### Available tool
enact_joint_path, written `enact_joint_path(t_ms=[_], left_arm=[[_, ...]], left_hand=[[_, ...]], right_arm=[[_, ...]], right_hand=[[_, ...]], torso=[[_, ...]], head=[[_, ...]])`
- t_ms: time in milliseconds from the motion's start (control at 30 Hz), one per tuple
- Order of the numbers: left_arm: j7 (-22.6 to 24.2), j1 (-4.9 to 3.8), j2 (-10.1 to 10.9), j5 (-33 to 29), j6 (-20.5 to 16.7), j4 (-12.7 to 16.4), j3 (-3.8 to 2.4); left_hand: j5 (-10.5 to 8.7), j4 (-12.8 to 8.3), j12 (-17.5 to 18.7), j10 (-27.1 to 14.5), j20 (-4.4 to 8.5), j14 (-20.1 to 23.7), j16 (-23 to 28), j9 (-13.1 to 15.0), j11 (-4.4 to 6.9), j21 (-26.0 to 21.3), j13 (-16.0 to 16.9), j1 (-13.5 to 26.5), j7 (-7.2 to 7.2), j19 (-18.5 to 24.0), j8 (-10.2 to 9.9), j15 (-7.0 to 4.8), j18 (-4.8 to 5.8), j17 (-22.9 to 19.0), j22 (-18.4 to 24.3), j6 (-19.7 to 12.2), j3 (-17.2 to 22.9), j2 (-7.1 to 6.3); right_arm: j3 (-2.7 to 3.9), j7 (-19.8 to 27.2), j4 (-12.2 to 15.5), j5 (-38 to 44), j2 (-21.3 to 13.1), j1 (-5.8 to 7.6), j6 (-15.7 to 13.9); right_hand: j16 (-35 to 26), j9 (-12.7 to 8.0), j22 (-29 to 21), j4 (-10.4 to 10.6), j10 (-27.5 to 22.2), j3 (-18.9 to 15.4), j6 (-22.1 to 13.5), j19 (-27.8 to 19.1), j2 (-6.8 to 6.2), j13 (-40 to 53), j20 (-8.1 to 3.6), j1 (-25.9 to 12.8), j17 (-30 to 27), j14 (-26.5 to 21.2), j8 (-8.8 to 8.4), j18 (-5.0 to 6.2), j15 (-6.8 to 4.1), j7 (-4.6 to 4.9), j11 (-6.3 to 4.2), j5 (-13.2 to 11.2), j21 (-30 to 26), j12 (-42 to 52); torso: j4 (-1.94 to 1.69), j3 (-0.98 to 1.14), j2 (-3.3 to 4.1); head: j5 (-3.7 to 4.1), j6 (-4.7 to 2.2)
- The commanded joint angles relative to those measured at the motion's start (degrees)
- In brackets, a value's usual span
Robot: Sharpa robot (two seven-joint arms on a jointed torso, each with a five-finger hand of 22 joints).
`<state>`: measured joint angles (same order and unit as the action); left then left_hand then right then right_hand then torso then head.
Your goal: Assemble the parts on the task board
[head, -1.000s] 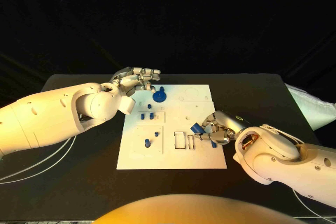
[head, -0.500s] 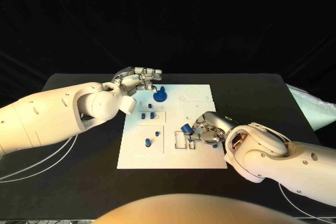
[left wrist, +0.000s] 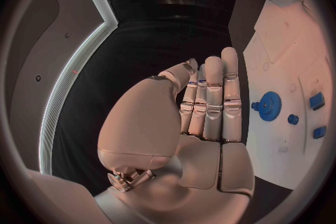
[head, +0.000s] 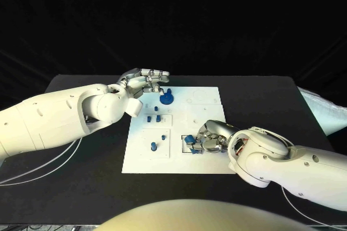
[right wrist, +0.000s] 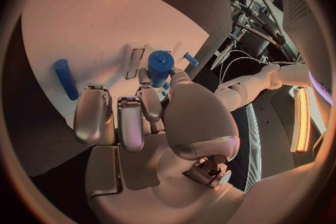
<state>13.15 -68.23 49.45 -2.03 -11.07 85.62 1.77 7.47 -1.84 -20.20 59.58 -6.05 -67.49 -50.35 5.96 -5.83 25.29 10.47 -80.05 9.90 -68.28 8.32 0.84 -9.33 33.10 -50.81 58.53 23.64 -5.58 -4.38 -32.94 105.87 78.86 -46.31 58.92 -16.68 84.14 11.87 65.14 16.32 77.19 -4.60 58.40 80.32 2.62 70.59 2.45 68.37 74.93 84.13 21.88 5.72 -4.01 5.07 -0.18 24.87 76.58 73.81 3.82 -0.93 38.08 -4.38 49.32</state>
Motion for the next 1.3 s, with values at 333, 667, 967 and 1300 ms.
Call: enact_joint_path(t_ms=[333, 667, 967, 1300], left_arm=[[0.29, -0.01, 0.10, 0.27, 0.99, 0.20, -0.02], [0.27, -0.01, 0.15, 0.27, 0.84, 0.23, -0.02], [0.28, -0.01, 0.21, 0.27, 0.88, 0.24, -0.02], [0.28, -0.01, 0.22, 0.27, 0.97, 0.26, -0.02]], left_hand=[[0.14, -0.11, -0.35, -0.54, -0.30, 0.47, 0.26, -0.09, 0.11, -0.29, 0.05, 0.06, -0.03, -0.05, 0.20, 0.00, -1.08, -0.12, 0.10, -0.49, -0.15, 0.52], [0.14, -0.16, -0.40, -0.70, -0.30, 0.52, 0.25, -0.15, 0.05, -0.33, 0.03, 0.07, 0.04, -0.04, 0.15, 0.02, -1.07, -0.17, 0.12, -0.72, -0.18, 0.48], [0.14, -0.16, -0.40, -0.70, -0.30, 0.52, 0.25, -0.15, 0.05, -0.33, 0.03, 0.07, 0.04, -0.04, 0.15, 0.02, -1.07, -0.17, 0.12, -0.72, -0.18, 0.48], [0.14, -0.17, -0.45, -0.76, -0.31, 0.54, 0.23, -0.18, 0.03, -0.35, 0.02, 0.07, 0.07, -0.04, 0.14, 0.03, -1.06, -0.20, 0.13, -0.82, -0.18, 0.51]], right_arm=[[0.01, -0.37, -0.65, 0.15, 0.42, -0.16, -0.09], [0.01, 0.19, -0.55, 1.20, 0.35, -0.17, -1.00], [0.01, 0.89, -0.35, 2.08, 0.16, -0.17, -1.27], [0.01, 0.42, -1.00, 3.72, 0.72, -0.19, -0.49]], right_hand=[[-0.36, 7.79, 0.01, 0.32, 0.66, -5.04, 1.11, 0.06, 0.62, 0.21, -0.78, -7.08, 3.86, 3.90, 1.05, -0.87, -0.57, -1.64, -0.53, -9.77, 0.02, -0.38], [-0.64, 9.15, 0.00, 0.45, 0.14, -9.31, 0.39, 0.04, 0.69, -0.23, -0.69, -11.85, 3.47, 3.83, 1.38, -0.86, -0.46, -1.50, -0.44, -18.15, -0.09, -1.50], [-0.67, 10.47, 0.10, -4.22, 0.38, -7.44, -0.06, 0.10, 1.51, 0.33, -0.79, -1.47, 3.47, 3.84, 1.70, -0.86, -0.58, -1.62, -0.56, -13.56, -0.13, -1.72], [-0.63, 11.23, 0.17, -9.73, 0.68, -3.94, -0.28, 0.13, 2.89, 0.95, -0.95, 6.81, 3.57, 3.87, 1.70, -0.88, -0.76, -1.85, -0.81, -16.86, -0.16, -1.75]], torso=[[0.00, 0.01, -0.07], [-0.01, 0.04, -0.04], [0.02, 0.05, -0.04], [-0.09, 0.07, -0.01]], head=[[-0.19, 0.19], [-0.16, 0.19], [-0.13, 0.25], [-0.16, 0.44]])
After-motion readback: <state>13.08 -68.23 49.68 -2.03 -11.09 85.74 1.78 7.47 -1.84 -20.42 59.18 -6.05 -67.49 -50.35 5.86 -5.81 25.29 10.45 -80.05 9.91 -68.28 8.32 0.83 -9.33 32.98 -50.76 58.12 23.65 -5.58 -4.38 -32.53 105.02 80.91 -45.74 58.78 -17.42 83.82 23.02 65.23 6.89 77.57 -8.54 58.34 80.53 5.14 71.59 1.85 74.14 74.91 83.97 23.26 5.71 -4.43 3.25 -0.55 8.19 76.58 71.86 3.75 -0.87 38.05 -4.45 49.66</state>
